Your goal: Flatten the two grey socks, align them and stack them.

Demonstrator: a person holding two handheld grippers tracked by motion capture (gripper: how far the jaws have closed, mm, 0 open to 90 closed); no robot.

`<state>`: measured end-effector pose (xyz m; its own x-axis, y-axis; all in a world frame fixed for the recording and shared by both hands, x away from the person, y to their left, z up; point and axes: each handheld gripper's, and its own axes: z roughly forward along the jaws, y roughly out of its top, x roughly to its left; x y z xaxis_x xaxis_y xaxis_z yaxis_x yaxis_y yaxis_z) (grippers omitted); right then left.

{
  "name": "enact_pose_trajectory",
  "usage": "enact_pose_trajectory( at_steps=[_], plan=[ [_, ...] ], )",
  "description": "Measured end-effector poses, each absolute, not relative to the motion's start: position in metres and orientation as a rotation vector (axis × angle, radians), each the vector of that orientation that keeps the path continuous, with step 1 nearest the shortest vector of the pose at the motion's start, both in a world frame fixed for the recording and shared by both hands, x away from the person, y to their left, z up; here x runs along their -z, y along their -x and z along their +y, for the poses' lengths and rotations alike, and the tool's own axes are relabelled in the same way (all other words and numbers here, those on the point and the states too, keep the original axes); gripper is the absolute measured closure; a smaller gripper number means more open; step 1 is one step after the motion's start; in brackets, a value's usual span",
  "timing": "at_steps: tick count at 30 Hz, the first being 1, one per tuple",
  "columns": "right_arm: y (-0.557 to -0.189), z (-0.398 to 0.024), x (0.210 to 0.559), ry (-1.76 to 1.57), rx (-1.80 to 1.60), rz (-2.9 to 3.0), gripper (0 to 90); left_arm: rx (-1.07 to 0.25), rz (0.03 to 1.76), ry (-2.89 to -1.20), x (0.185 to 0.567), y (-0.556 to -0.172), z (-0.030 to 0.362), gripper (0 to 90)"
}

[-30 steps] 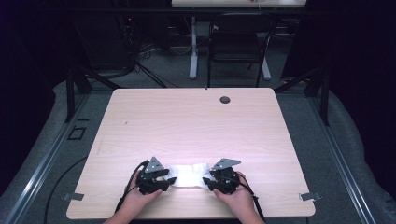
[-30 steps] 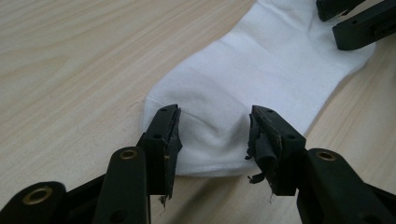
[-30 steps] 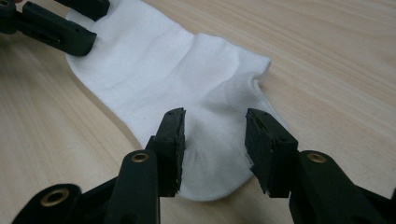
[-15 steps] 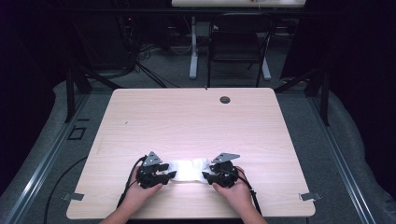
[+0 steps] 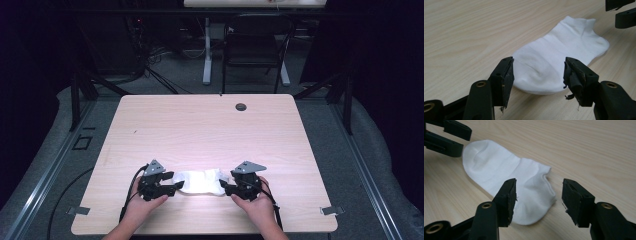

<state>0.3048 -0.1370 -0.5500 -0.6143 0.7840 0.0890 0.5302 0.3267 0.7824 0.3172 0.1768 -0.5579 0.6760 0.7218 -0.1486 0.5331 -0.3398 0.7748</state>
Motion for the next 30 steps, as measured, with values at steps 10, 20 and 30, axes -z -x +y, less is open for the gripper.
enact_pose_trajectory(
  at_steps=[10, 20, 30],
  plan=[
    [-0.29, -0.164, 0.542, -1.212, -1.171, 2.208, 40.9, -0.308, 1.012, -2.021, 0.551, -0.315, 0.2, 40.0],
    [-0.287, -0.177, 0.548, -1.281, -1.16, 2.182, 38.5, -0.323, 1.011, -1.997, 0.554, -0.316, 0.218, 39.5],
    [-0.29, -0.178, 0.561, -1.285, -1.06, 2.201, 23.4, -0.366, 1.018, -2.031, 0.56, -0.317, 0.22, 38.8]
  ],
)
